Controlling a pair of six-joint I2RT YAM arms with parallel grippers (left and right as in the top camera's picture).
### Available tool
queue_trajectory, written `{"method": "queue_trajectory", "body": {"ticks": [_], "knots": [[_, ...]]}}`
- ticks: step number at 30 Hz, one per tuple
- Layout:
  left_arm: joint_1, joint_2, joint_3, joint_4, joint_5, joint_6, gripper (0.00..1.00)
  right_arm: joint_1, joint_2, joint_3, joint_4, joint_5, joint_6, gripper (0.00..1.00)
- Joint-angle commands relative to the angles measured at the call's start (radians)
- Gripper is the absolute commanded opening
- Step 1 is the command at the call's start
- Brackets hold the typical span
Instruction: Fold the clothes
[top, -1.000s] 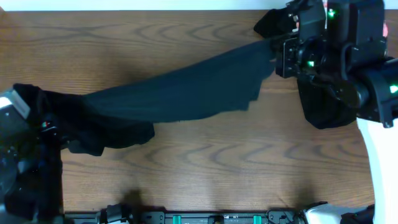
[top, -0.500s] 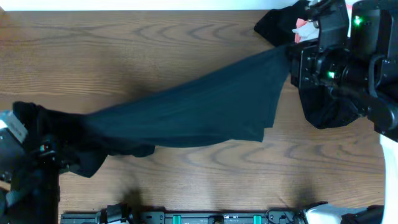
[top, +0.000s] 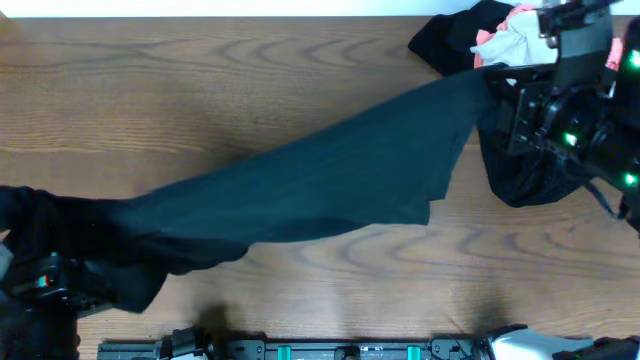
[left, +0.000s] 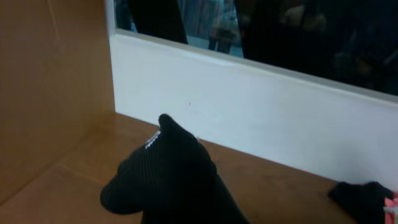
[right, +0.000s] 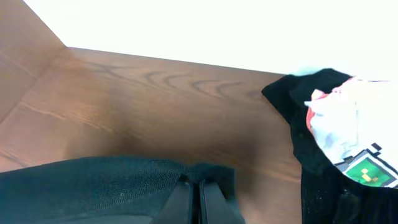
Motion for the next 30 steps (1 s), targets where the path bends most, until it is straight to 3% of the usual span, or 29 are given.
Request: {"method": "queue_trajectory", "body": {"ticks": [1, 7, 17, 23, 30], "knots": [[-0.003, 0.050, 0.043, -0.050, 0.009, 0.005, 0.06, -0.008, -0.007, 0.019, -0.023, 0.025, 0.014, 0.02], [-0.003, 0.044, 0.075, -0.089, -0.008, -0.022, 0.06, -0.008, -0.027, 0.019, -0.063, 0.025, 0.035, 0.02], [-0.002, 0.051, 0.108, -0.330, -0.130, -0.131, 0.06, -0.008, -0.049, 0.013, -0.232, 0.075, 0.117, 0.01], [-0.002, 0.052, 0.103, -0.436, -0.137, -0.161, 0.06, 0.011, -0.047, -0.057, -0.232, 0.076, 0.135, 0.01], [-0.002, 0.109, 0.095, -0.444, -0.132, -0.180, 0.06, 0.012, -0.014, -0.169, -0.198, 0.076, 0.135, 0.02]]}}
